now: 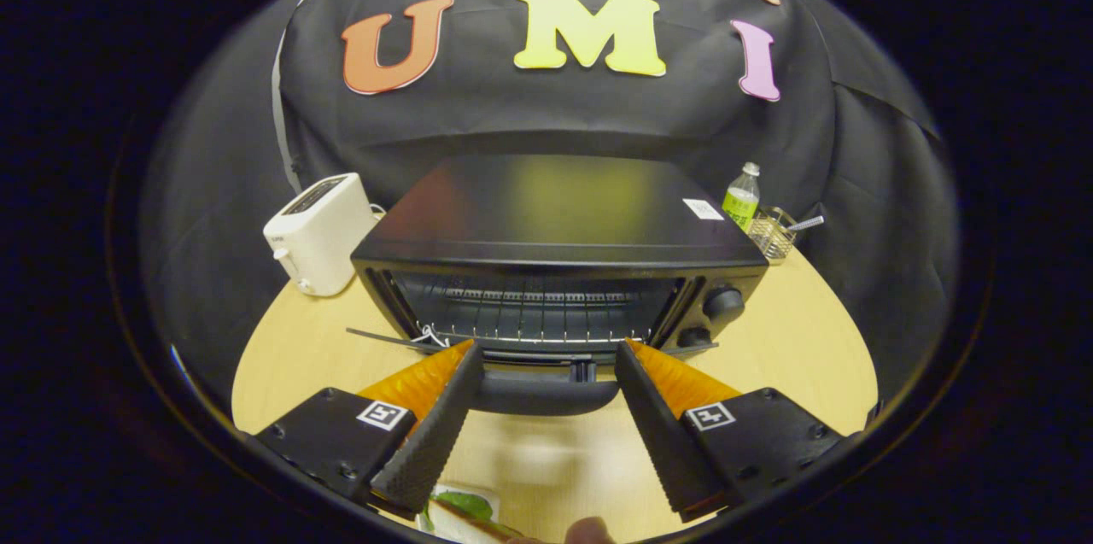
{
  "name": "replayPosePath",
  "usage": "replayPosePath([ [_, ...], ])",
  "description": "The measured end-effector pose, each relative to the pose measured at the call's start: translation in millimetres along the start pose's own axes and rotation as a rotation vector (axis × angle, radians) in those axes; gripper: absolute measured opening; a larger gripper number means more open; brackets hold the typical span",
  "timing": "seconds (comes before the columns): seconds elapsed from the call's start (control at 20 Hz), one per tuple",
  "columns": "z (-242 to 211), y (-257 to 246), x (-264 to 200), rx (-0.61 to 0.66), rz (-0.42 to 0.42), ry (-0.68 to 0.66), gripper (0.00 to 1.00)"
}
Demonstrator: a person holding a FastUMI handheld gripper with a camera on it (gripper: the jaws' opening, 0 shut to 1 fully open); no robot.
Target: Open the toaster oven, put the food inside, and close the toaster oven door.
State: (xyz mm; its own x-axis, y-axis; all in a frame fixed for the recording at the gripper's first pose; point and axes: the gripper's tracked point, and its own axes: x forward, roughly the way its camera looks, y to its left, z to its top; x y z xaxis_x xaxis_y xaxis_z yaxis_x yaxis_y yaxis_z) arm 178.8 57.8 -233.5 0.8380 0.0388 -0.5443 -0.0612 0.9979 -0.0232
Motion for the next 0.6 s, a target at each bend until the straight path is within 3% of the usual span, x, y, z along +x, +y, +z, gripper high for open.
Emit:
replayPosePath([
  [0.6, -92, -4, -9, 0.125, 0.047, 0.302, 1.0],
])
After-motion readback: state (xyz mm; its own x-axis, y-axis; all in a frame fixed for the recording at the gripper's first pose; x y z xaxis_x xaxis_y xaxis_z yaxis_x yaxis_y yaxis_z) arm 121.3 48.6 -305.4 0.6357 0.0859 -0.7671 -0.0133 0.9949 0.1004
